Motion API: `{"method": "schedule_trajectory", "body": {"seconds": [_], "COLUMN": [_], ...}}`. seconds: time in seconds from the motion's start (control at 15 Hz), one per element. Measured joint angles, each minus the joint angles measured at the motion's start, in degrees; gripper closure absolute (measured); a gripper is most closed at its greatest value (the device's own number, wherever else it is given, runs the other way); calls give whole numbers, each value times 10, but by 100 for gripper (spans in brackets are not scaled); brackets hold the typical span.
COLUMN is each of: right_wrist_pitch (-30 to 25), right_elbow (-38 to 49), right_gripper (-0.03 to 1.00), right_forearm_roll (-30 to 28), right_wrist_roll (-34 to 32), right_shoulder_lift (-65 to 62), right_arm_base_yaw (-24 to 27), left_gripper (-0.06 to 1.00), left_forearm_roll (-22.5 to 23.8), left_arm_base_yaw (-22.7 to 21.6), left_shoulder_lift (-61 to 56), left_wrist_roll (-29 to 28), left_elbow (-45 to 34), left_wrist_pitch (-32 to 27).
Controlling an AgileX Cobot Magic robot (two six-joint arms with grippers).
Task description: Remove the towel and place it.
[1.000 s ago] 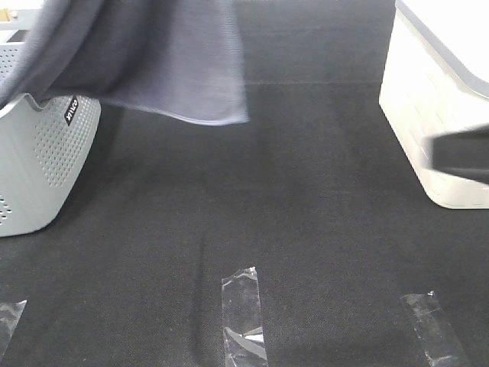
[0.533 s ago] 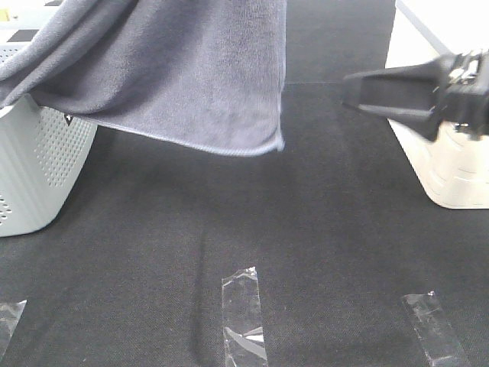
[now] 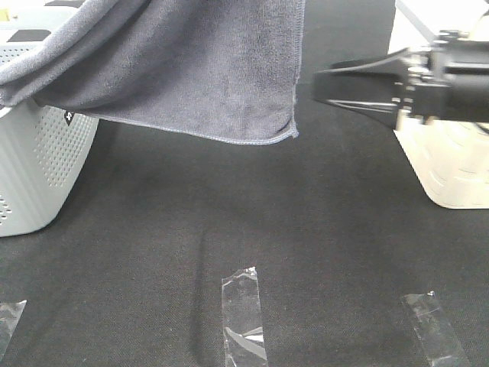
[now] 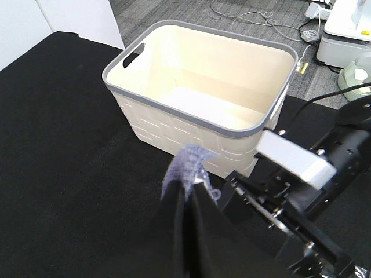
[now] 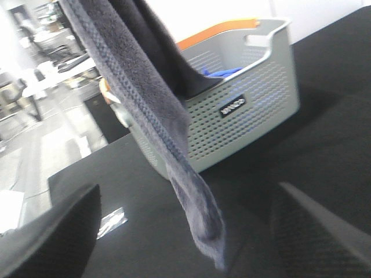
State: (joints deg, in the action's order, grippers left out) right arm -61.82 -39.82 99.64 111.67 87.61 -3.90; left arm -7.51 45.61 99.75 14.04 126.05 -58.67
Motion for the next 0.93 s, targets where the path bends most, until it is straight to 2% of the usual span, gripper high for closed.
{"method": "schedule_trajectory", "body": {"seconds": [0.2,0.33,0.53,0.8,0.93], "right_wrist_pitch": [32,54,44,43,43], "right_elbow": [-38,-43,-45,-45,-45], "right_gripper": [21,21,22,36,47], "right_forearm_roll": [0,-1,-1,0,0], "right_wrist_roll": [1,0,0,0,0], "right_shoulder_lift": [49,62,66,74,74], "right_arm_base_yaw": [-59,-67,-68,-68,-68], "left_gripper": [94,94,94,94,94], "left_forearm_roll": [0,1,2,6,25], "left_arm_base_yaw": [0,0,0,0,0], "left_shoulder_lift": [0,0,0,11,21], "left_wrist_roll": [0,0,0,0,0], "left_elbow": [0,0,0,0,0], "left_wrist_pitch": [0,0,15,46,46]}}
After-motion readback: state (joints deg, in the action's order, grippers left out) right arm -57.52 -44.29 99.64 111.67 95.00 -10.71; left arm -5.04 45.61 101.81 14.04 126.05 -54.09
